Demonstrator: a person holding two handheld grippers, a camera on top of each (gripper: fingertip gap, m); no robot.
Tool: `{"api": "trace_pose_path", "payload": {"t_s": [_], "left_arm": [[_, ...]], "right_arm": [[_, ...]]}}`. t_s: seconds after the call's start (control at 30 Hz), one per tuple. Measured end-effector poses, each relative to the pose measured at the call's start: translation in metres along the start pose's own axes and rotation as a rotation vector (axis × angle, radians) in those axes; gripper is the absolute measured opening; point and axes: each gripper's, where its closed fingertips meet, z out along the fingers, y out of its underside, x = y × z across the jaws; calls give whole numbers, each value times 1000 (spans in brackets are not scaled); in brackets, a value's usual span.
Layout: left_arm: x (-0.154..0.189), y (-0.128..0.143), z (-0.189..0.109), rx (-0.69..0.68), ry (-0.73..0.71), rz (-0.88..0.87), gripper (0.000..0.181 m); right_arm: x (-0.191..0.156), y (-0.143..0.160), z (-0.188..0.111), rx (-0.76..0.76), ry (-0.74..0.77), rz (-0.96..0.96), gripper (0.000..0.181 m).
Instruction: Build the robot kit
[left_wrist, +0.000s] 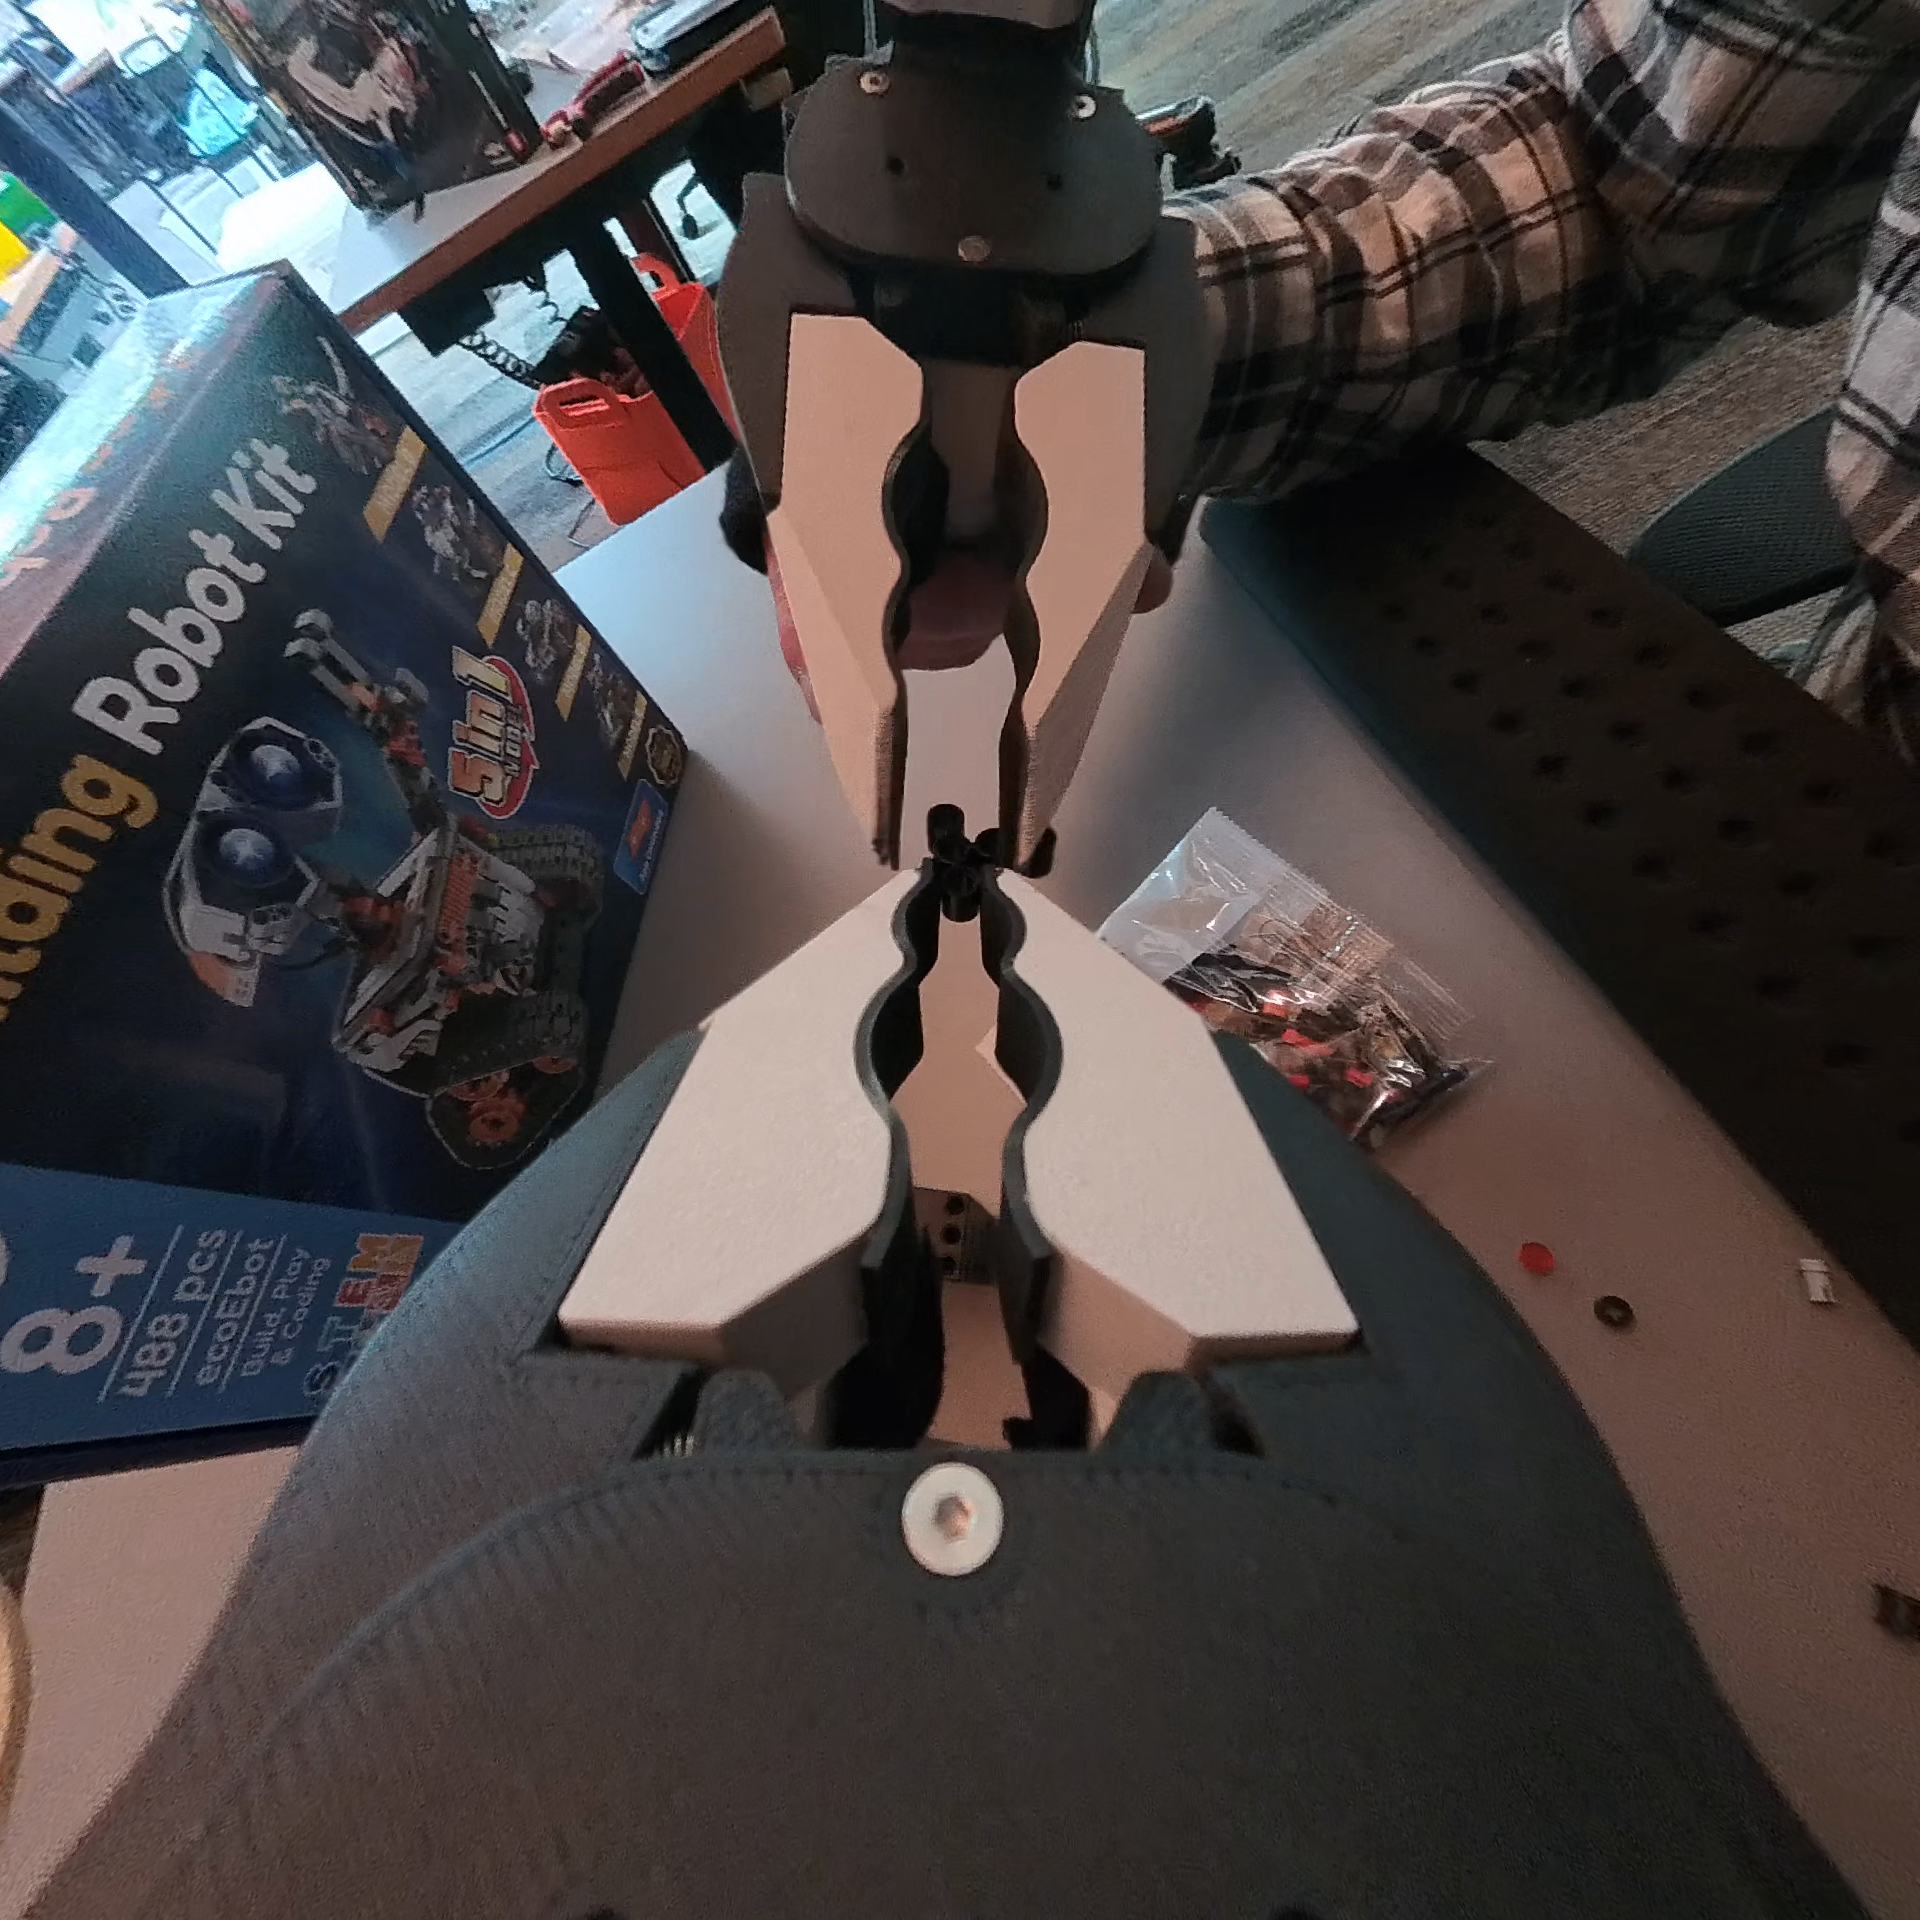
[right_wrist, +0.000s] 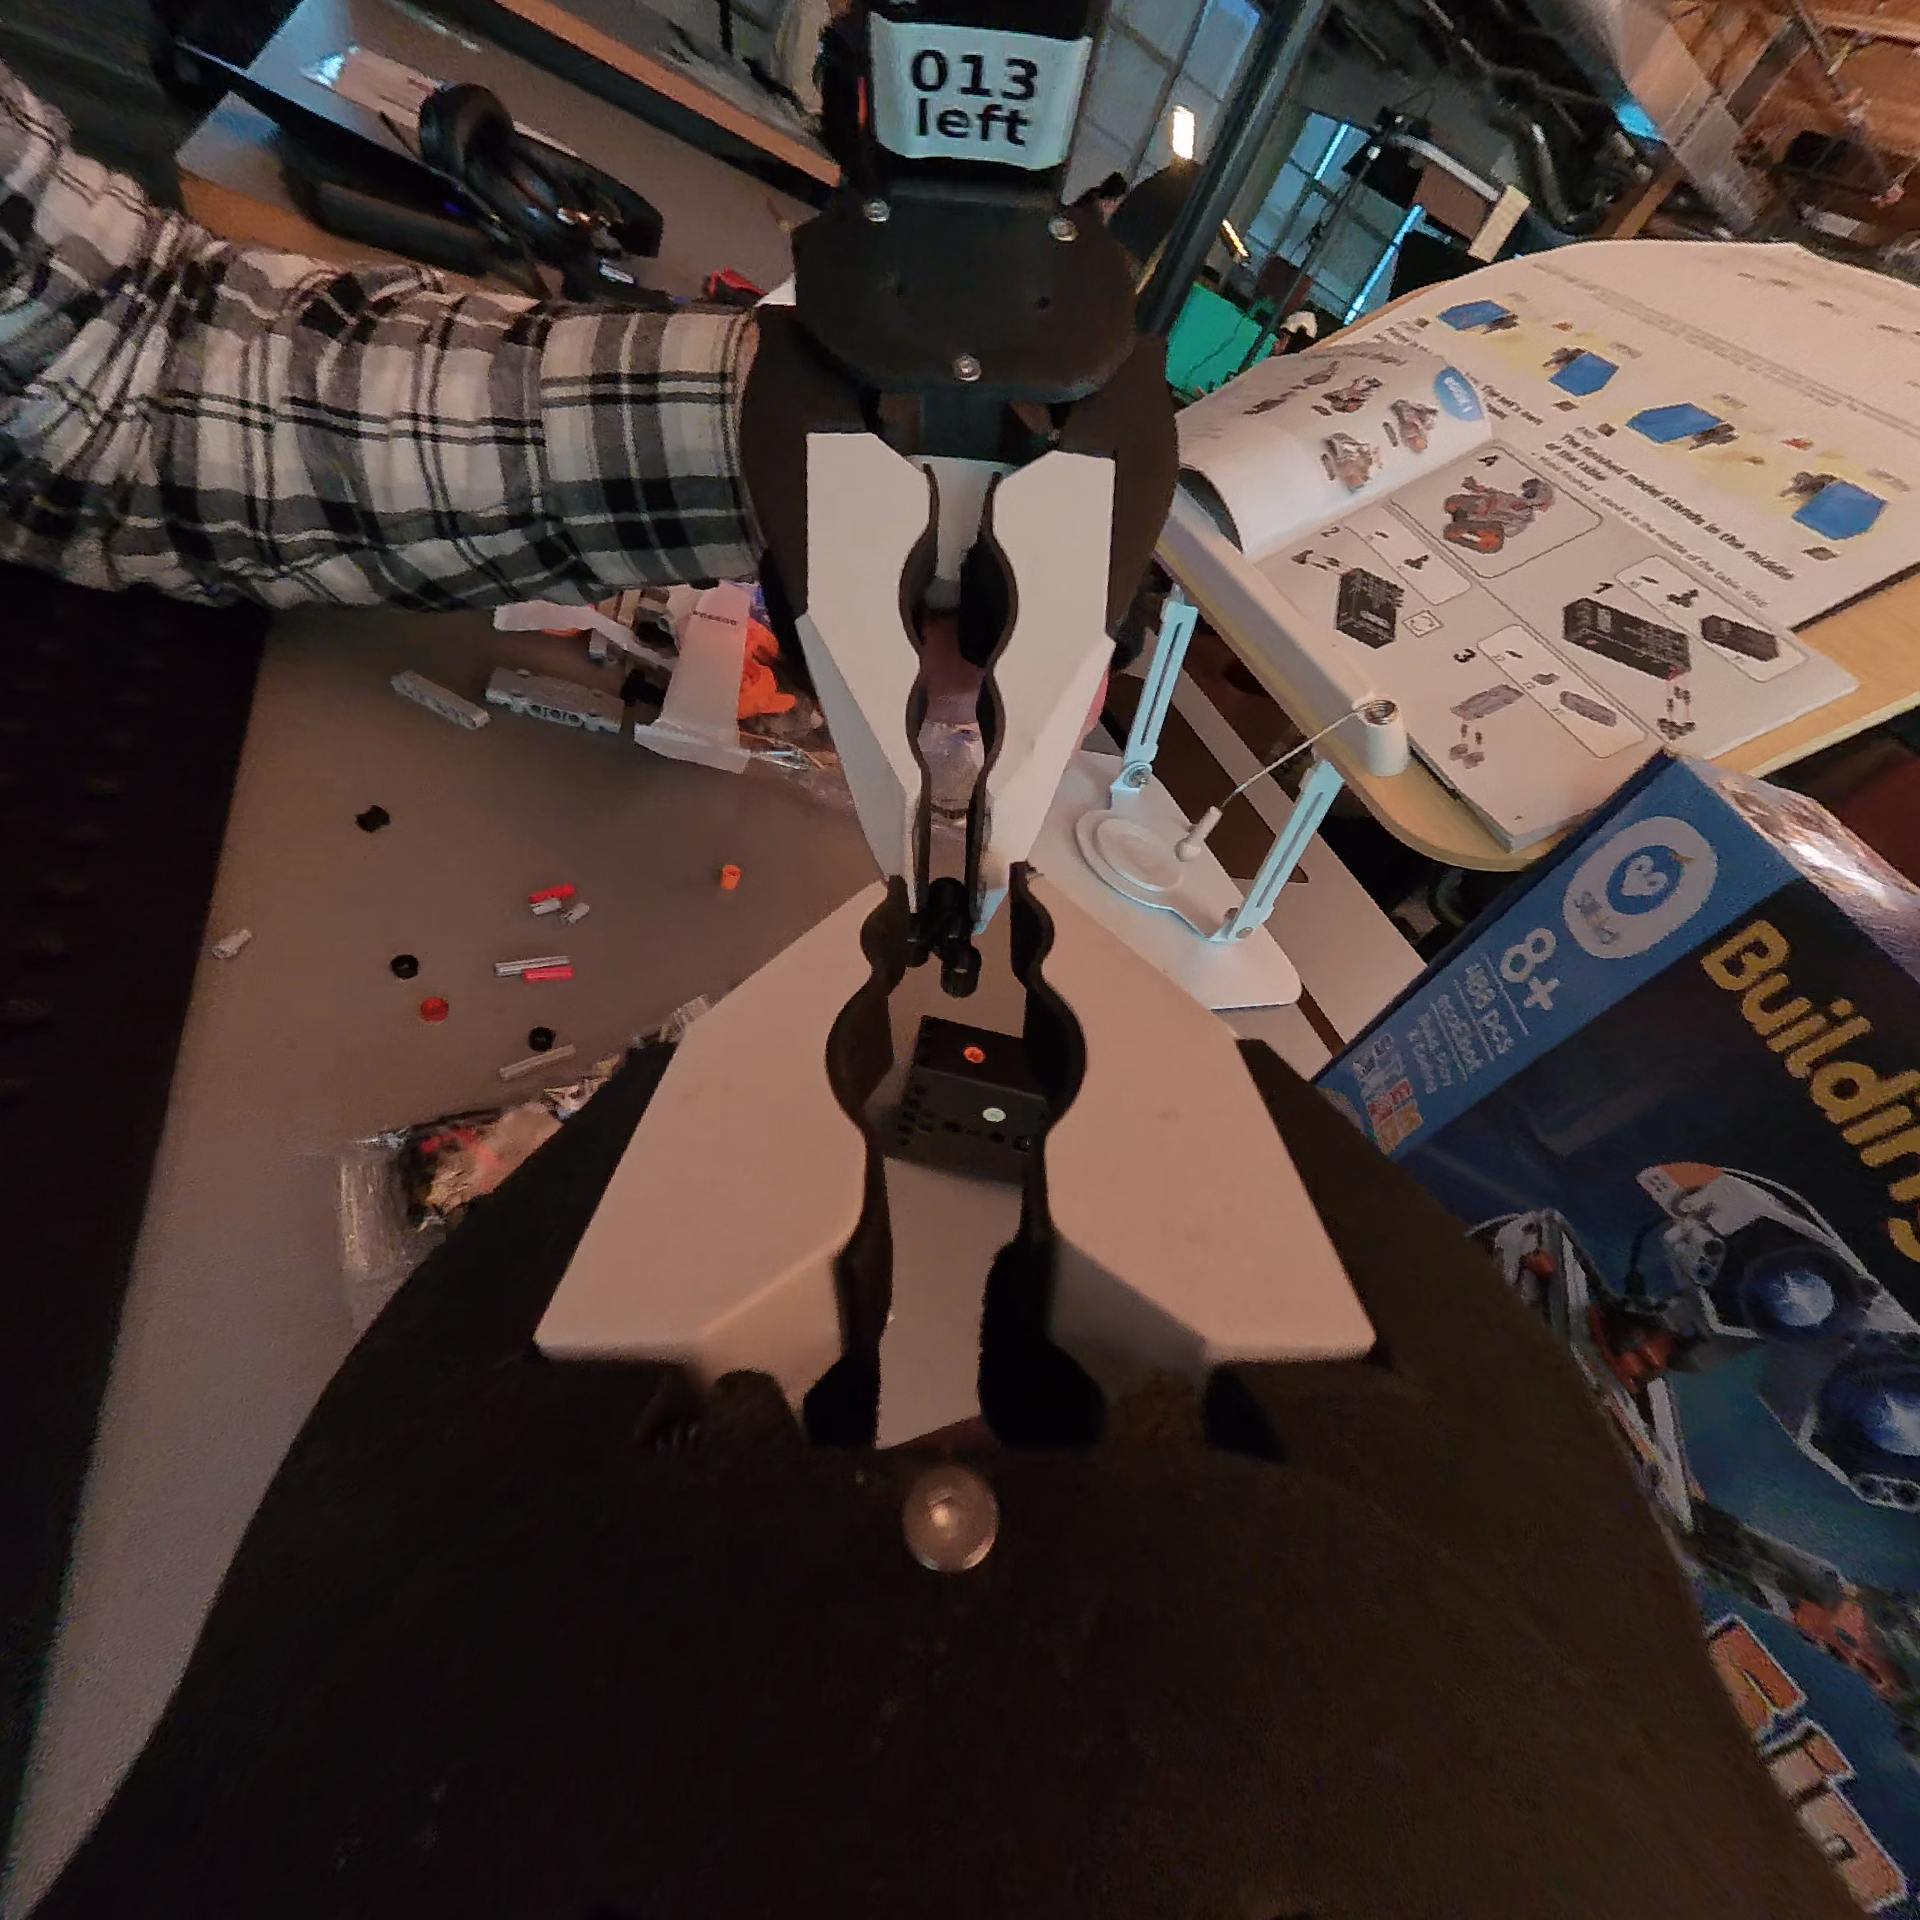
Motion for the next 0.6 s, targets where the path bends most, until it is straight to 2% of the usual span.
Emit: {"api": "trace_pose_path", "payload": {"t_s": [0.23,0.6], "left_arm": [[15,-9,-1,43,95,-24,5],[22,-12,-5,68,145,-50,5]], "right_arm": [[-17,-8,-7,67,-140,71,19],[-27,-10,-13,94,-213,93,20]]}}
